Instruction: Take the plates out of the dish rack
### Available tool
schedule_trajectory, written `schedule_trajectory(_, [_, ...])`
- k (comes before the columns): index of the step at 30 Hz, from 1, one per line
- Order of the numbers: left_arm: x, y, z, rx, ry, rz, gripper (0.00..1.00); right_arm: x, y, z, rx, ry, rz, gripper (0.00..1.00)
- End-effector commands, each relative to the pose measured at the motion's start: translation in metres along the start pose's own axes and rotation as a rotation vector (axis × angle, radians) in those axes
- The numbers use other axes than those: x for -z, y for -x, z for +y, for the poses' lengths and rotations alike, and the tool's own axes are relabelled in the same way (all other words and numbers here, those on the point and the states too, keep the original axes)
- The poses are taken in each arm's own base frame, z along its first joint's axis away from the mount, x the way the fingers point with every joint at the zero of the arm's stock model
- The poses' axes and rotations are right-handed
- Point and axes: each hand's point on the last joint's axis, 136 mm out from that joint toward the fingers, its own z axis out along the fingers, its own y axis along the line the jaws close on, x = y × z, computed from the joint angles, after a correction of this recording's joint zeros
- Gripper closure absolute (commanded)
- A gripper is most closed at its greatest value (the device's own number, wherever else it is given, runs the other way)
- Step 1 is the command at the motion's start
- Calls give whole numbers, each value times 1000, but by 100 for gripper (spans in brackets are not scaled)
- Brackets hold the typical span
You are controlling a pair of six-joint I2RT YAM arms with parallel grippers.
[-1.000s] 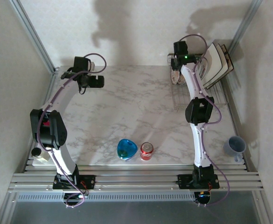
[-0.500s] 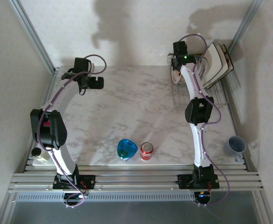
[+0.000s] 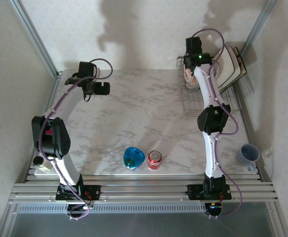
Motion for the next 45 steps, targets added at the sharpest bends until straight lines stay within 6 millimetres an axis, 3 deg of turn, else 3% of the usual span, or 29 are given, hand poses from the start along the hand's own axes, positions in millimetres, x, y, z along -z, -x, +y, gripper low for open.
schedule_trajectory(1, [14,2,-2,-14,7,-18,0,61,44,7,3,39,-151,100])
schedule_trajectory(9, [19,4,-4,-16,3,-26,0,114,55,-6,26,37,-208,100])
schedule_trajectory(17, [18,-3,-5,-14,1,-21,0,150,33,9,-41,215,-216,100])
schedule_trajectory(23, [19,-4,-4,-15,10,-20,1,172,14,38,-94,420,-196,100])
schedule_trajectory(30, [21,-1,-6,-17,0,-30,0,204,-14,95,-240,846,-148,100])
schedule_trajectory(36, [22,2,-11,-19,-29,-42,0,205,-41,131,-354,1080,-64,100])
schedule_trajectory(45, [26,4,-14,-19,-48,-51,0,185,-62,153,-532,1251,39,100])
